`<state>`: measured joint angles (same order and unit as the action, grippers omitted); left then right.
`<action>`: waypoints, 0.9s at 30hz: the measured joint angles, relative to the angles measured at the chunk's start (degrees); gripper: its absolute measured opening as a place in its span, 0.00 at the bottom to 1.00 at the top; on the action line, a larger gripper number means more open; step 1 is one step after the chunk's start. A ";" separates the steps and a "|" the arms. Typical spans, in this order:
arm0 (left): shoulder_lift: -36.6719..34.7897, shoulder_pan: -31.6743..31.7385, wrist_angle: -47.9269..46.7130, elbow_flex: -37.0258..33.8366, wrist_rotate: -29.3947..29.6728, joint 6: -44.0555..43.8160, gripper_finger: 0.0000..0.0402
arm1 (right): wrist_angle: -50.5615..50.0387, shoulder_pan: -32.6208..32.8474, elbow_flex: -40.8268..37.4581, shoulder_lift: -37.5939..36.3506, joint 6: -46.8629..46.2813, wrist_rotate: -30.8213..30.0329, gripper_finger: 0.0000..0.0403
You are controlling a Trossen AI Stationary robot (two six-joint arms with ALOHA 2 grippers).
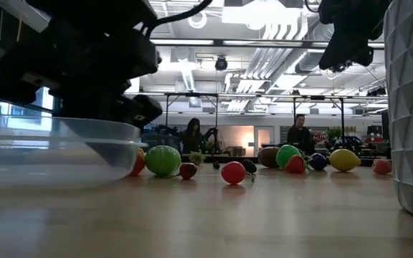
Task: Pick and placing Produce into tupperware
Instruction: Adjust the transparent bin
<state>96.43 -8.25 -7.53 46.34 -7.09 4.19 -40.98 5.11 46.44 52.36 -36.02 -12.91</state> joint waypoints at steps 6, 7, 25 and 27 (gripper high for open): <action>5.53 0.06 -1.84 8.89 0.00 6.63 0.13 | -0.01 1.39 0.00 0.00 -0.02 -0.62 0.06; 6.69 0.28 -3.13 10.48 0.00 7.89 0.13 | -0.05 1.55 0.00 0.00 -0.10 -0.63 0.06; 16.40 6.55 -10.79 26.52 -1.44 16.88 0.13 | -2.07 5.38 0.02 0.07 -1.50 -3.13 0.06; 16.38 7.62 -10.98 26.84 -1.22 18.07 0.13 | -2.53 5.55 0.02 0.07 -1.50 -3.19 0.06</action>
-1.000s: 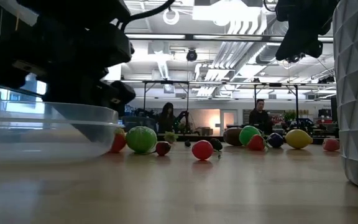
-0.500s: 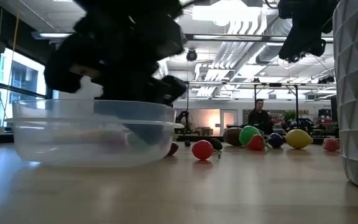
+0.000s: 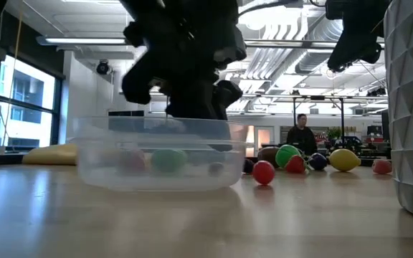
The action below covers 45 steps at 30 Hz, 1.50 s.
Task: Pick and placing Produce into tupperware
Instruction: Adjust the transparent bin
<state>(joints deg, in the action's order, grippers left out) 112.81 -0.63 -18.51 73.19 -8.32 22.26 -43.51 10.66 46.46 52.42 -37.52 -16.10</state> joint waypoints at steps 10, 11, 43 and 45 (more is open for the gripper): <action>0.00 4.23 -4.61 -0.02 0.00 2.29 0.13 | -0.87 0.00 0.00 0.00 0.41 -0.27 0.06; 0.00 4.54 -4.51 -0.02 0.19 2.65 0.13 | -0.87 0.00 0.00 0.00 0.50 -0.35 0.06; 0.00 -4.42 -11.47 0.04 -7.22 1.57 0.13 | -0.94 0.00 0.00 0.00 0.44 -1.46 0.06; 0.00 -5.99 -12.38 0.04 -7.37 1.50 0.13 | -0.96 0.00 0.00 0.00 0.44 -1.40 0.06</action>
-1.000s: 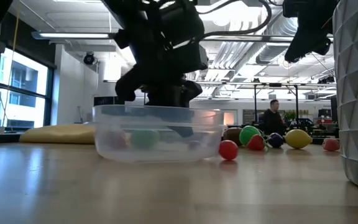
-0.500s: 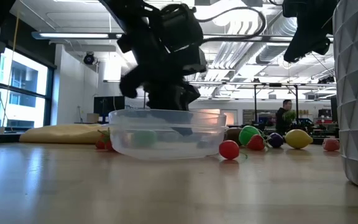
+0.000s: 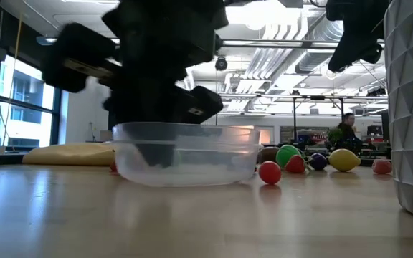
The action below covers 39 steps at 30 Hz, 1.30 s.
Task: Pick and placing Produce into tupperware
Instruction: Adjust the transparent bin, then put the green pear into the transparent bin
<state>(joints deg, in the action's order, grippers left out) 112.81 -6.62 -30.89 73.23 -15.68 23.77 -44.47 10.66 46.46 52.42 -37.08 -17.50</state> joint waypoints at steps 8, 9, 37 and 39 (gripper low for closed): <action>0.00 -4.86 -3.24 0.00 -0.35 0.00 0.13 | -0.25 0.00 0.00 0.00 0.02 0.14 0.06; 0.00 -5.25 -3.06 0.00 -0.31 0.00 0.13 | -0.29 0.00 0.00 0.00 0.02 0.14 0.06; -1.65 -4.56 4.86 0.04 5.56 -7.41 0.13 | -0.34 0.00 0.00 0.00 0.04 1.24 0.06; -2.96 -3.82 3.91 0.04 6.65 -7.94 0.13 | -0.34 0.00 0.00 0.00 0.04 1.24 0.06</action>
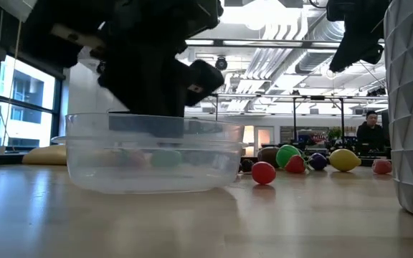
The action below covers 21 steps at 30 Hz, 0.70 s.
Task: Pick and placing Produce into tupperware
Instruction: Put the green pear into the transparent bin
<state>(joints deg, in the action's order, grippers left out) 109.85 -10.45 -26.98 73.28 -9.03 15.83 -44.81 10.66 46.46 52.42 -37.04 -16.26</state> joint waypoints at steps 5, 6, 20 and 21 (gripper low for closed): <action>-5.54 2.99 -2.23 0.00 3.63 -1.31 0.13 | 0.00 0.00 0.00 0.02 -0.32 0.24 0.06; -6.98 3.67 -2.69 0.00 4.49 -1.34 0.13 | 0.01 0.00 0.00 0.02 -0.41 0.32 0.06; -29.71 13.38 -17.82 -0.02 17.00 -3.93 0.13 | 1.32 -0.54 0.00 -0.08 0.10 1.41 0.06; -31.11 14.08 -17.91 -0.02 17.04 -4.12 0.13 | 1.38 -0.88 0.00 -0.09 0.59 1.78 0.06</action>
<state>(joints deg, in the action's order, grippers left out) 78.74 3.63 -44.89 73.25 8.01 11.71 -43.43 9.77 46.46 52.34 -36.44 -14.48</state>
